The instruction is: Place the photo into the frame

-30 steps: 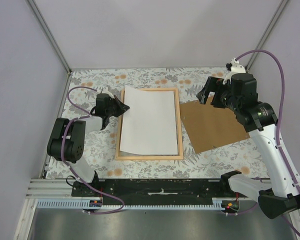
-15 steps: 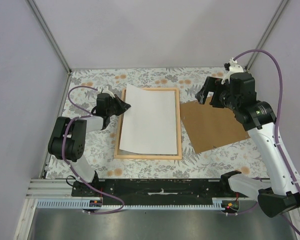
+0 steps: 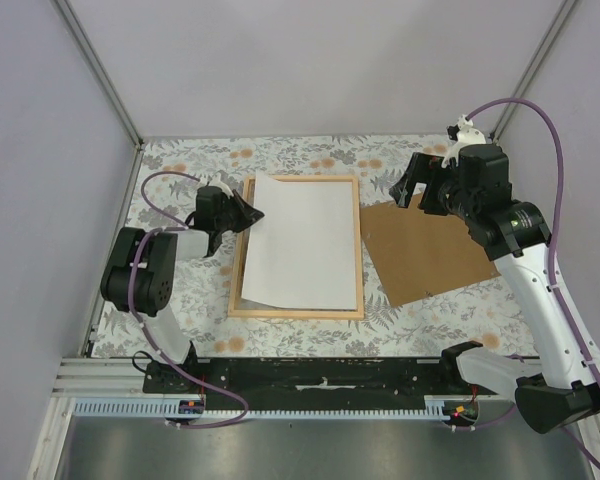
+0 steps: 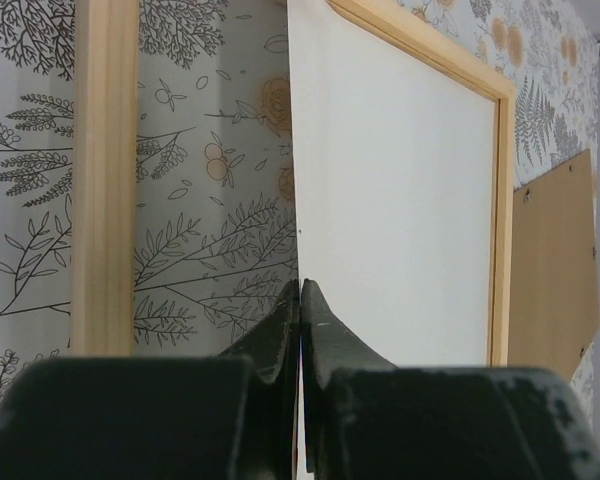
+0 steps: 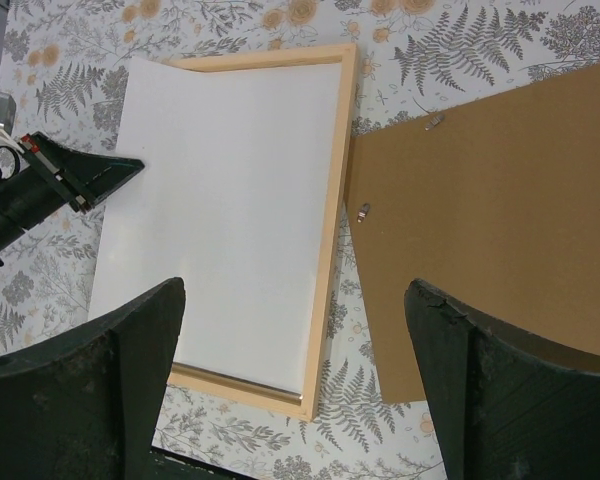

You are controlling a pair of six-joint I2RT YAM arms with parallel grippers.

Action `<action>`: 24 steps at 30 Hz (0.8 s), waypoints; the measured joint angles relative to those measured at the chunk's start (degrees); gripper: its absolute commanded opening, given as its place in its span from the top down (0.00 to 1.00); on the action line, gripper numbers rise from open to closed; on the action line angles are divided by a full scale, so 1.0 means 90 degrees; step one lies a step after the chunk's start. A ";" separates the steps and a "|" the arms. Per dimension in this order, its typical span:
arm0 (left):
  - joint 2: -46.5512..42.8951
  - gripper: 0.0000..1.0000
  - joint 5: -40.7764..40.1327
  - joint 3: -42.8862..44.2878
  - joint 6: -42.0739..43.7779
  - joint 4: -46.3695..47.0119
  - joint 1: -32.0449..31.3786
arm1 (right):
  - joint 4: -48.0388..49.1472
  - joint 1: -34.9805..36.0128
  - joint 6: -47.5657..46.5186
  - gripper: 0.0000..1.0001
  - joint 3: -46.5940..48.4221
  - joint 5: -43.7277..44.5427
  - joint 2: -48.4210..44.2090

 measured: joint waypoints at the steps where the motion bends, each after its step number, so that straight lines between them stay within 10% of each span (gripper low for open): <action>1: 0.0051 0.98 0.0034 0.0022 0.0019 -0.0002 0.0002 | 0.0000 0.0000 0.0000 0.02 0.0000 0.0000 0.0000; 5: 0.0231 0.95 0.0119 0.0187 0.0085 -0.0095 0.0002 | 0.0002 0.0000 0.0000 0.02 0.0000 -0.0017 0.0000; 13: 0.0270 0.30 0.0083 0.0427 0.0306 -0.0379 0.0000 | 0.0002 0.0000 -0.0041 0.02 0.0000 -0.0036 0.0007; 24: -0.0430 0.30 -0.0984 0.0979 0.0935 -0.2101 0.0002 | 0.0092 0.0002 -0.0044 0.03 -0.0046 -0.0102 0.0078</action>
